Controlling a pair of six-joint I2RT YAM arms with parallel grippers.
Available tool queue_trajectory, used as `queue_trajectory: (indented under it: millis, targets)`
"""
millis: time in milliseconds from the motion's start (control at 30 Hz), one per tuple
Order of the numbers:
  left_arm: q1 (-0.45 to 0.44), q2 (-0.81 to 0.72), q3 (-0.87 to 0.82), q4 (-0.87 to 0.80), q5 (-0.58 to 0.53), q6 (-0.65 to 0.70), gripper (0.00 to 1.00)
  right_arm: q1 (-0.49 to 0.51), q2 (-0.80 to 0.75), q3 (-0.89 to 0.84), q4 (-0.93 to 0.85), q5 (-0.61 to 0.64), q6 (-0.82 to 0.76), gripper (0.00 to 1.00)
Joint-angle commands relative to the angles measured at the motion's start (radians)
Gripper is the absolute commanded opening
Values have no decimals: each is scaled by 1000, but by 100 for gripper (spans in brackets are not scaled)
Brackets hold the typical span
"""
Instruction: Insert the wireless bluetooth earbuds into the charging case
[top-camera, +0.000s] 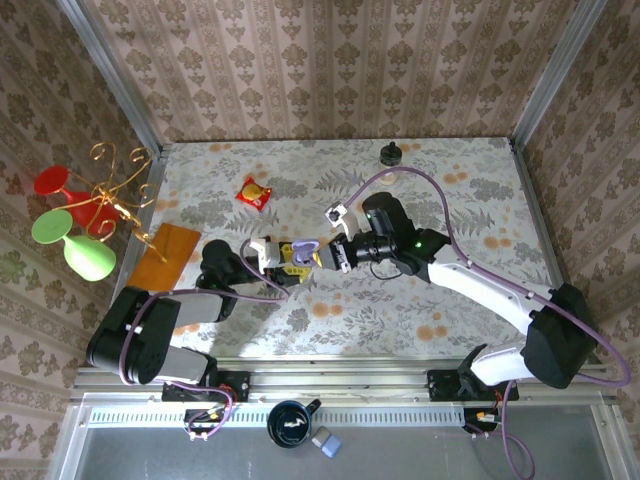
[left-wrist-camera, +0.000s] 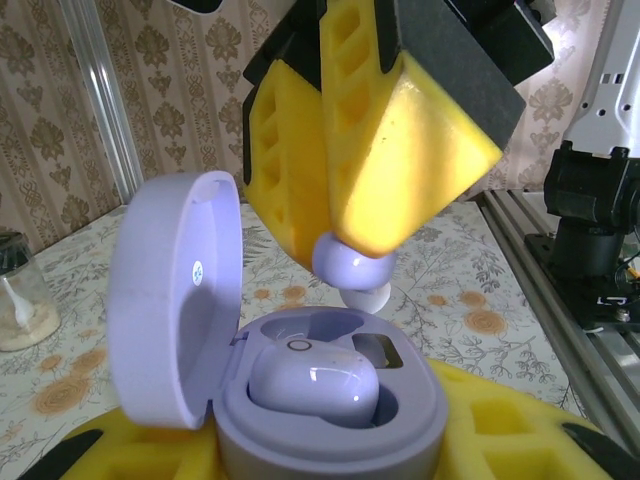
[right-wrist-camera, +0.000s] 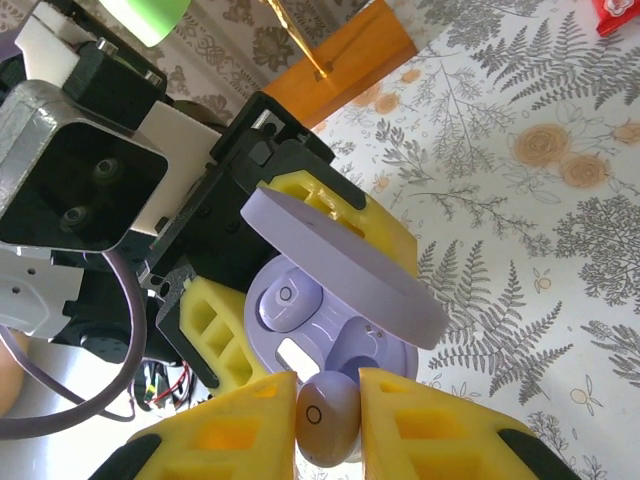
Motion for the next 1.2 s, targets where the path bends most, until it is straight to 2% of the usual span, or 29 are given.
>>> queue_trajectory:
  millis: [0,433,767,1167]
  targets:
    - [-5,4,23,39,42,-19,23,11,34,44,26,-39,-20,22]
    - [-5,5,28,44,49,-25,23,11,61,76,32,-24,-5,22]
    - [-7,14,28,44,45,-22,23,10,86,70,111,-24,53,22]
    - [-7,15,22,52,32,-15,23,4,89,33,164,33,93,21]
